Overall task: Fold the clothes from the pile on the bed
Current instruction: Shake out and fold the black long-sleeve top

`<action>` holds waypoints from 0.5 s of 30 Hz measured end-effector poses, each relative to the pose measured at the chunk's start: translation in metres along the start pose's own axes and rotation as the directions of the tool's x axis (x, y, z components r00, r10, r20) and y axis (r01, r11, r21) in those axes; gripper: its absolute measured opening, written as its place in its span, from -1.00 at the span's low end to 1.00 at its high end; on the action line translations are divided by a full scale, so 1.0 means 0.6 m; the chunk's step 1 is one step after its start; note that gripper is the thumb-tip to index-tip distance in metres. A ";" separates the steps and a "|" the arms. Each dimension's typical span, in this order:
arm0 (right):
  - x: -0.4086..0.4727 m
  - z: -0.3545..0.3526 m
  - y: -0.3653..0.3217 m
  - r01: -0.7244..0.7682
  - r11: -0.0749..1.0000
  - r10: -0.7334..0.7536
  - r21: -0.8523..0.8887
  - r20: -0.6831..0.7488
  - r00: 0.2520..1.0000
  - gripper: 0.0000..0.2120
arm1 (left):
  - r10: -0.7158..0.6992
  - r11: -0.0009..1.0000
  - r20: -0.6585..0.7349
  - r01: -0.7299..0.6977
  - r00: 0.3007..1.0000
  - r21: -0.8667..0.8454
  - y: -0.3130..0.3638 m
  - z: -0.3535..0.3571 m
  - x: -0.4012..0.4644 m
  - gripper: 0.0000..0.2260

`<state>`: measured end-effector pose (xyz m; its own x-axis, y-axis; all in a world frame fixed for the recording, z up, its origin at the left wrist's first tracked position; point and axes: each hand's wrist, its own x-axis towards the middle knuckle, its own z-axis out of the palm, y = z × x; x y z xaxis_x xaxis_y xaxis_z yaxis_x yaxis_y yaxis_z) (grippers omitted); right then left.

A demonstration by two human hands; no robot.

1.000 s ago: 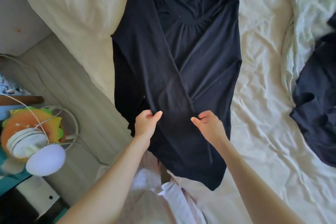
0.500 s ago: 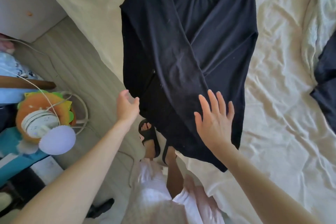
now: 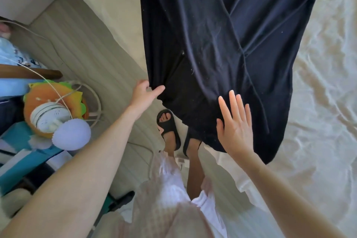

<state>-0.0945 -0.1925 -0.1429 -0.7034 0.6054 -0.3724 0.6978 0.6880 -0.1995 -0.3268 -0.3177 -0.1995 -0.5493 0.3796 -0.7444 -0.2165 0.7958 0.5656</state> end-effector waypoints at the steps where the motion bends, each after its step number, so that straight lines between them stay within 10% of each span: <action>1: -0.006 -0.002 0.002 -0.011 1.000 0.011 0.001 0.003 1.000 -0.48 | 0.034 0.999 0.036 -0.035 0.999 0.021 -0.005 -0.002 -0.011 -0.79; 8: -0.066 -0.010 0.020 -0.153 0.983 0.155 0.099 -0.006 0.988 -0.67 | -0.026 0.968 0.015 0.021 1.000 0.250 -0.063 -0.027 -0.094 -0.77; 15: -0.128 -0.030 0.088 -0.364 0.922 0.364 0.129 0.026 0.931 -0.71 | 0.027 0.998 -0.040 -0.024 0.999 0.064 -0.094 -0.037 -0.170 -0.74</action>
<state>-0.0059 -0.1954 -0.1087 -0.3973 0.8040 -0.4425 0.9173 0.3623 -0.1653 -0.2768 -0.4116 -0.1475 -0.5868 0.3814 -0.7143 -0.1508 0.8152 0.5592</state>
